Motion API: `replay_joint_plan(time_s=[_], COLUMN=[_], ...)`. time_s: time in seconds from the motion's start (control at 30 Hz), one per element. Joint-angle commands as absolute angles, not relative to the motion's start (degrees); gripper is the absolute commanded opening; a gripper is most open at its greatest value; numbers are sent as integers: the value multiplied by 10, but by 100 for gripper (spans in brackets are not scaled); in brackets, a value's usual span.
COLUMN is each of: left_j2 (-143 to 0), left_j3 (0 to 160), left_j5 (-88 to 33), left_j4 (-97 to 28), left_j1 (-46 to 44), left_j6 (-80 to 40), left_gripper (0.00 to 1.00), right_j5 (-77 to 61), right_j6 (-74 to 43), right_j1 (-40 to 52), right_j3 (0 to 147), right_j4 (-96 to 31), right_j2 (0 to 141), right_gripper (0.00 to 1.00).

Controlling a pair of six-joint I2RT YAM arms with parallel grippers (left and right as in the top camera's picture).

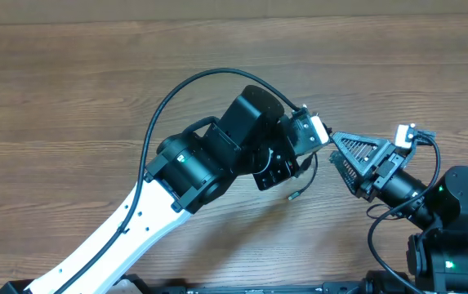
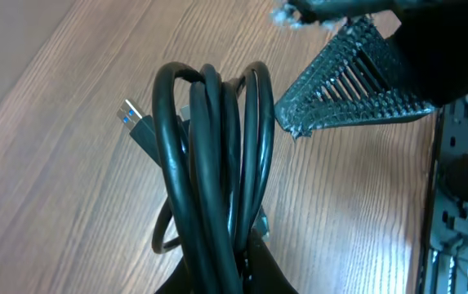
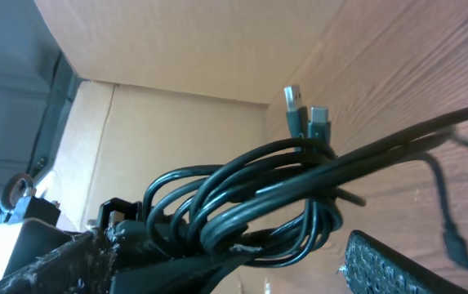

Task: Untangle cables

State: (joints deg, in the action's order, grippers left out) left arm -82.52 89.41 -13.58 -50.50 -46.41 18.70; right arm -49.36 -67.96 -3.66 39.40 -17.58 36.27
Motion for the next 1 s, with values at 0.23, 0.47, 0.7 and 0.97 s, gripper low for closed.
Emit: replay_joint_plan(time_s=[0.23,0.47,0.7,0.97], left_j2=[-826,-832,-836,-836], left_j3=[906,906,906,906], left_j5=[-157,-163,-164,-181], left_j4=[-494,-494,-489,-461], left_j1=[-489,-504,-504,-505], left_j6=[332,485,553,581], left_gripper=[4,4,4,4], right_j5=[-507,-507,-507,-507], right_j6=[-792,-856,-855,-853], right_j1=[-36,-36,-36,-36], right_j3=[394,394,394,394], right_j4=[-172,-172,-172,-172], right_j2=[362,362,362,362], right_gripper=[93,93,76,36])
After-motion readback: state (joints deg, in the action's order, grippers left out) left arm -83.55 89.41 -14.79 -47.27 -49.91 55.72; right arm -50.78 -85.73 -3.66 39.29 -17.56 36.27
